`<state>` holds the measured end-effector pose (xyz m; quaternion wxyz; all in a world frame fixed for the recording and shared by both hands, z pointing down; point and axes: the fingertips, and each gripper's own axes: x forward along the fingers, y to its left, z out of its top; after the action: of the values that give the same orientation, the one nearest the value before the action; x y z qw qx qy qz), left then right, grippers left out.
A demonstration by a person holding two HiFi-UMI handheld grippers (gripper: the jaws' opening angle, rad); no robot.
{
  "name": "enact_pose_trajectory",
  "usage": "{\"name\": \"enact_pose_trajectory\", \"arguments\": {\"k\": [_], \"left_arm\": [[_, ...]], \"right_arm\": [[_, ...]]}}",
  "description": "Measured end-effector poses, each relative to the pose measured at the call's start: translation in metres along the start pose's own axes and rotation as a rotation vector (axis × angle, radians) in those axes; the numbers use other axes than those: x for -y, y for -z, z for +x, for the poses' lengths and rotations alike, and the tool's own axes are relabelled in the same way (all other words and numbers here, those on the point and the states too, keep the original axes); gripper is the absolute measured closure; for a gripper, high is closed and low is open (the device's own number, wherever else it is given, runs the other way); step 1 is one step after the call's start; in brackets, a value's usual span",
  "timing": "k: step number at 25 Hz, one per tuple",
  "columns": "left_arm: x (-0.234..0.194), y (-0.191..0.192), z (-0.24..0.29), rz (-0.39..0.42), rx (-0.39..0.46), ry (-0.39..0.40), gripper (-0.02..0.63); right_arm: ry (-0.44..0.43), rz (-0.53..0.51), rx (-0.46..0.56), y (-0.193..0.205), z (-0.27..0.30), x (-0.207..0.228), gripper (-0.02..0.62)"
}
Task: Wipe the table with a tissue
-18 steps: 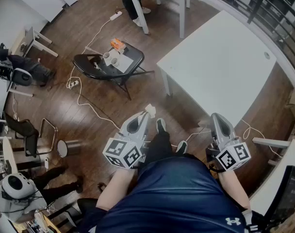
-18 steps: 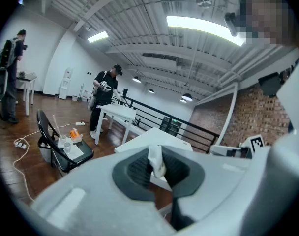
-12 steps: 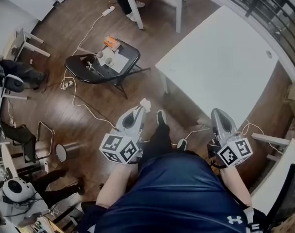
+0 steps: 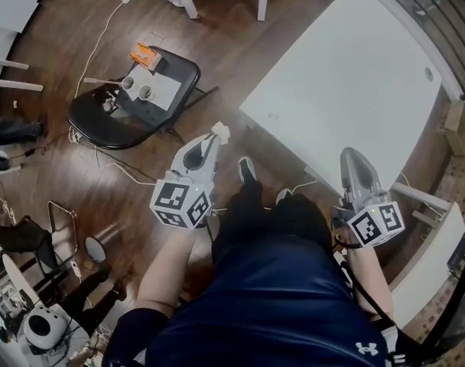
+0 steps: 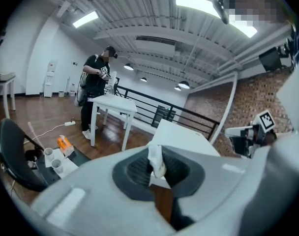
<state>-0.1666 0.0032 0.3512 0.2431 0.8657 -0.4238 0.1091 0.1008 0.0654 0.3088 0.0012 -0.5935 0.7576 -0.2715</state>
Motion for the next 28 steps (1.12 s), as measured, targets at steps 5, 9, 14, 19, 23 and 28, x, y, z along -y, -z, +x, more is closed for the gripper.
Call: {"name": "enact_pose_trajectory", "arguments": {"k": [5, 9, 14, 19, 23, 28], "left_arm": [[0.001, 0.015, 0.045, -0.005, -0.081, 0.04, 0.587], [0.012, 0.032, 0.082, 0.029, -0.137, 0.054, 0.586], [0.012, 0.061, 0.121, 0.082, -0.214, 0.06, 0.588], [0.005, 0.078, 0.158, 0.143, -0.306, 0.109, 0.588], [0.01, 0.096, 0.183, 0.269, -0.407, 0.185, 0.588], [-0.004, 0.115, 0.193, 0.261, -0.492, 0.122, 0.586]], "right_arm": [[0.033, 0.027, -0.057, 0.019, 0.029, 0.027, 0.584], [0.008, 0.038, -0.111, 0.042, 0.058, 0.046, 0.584], [-0.043, 0.044, -0.157, 0.062, 0.089, 0.056, 0.584], [-0.059, 0.064, -0.177, 0.068, 0.102, 0.058, 0.584], [-0.067, 0.063, -0.197, 0.075, 0.105, 0.058, 0.584], [-0.058, 0.058, -0.208, 0.083, 0.119, 0.07, 0.584]]}}
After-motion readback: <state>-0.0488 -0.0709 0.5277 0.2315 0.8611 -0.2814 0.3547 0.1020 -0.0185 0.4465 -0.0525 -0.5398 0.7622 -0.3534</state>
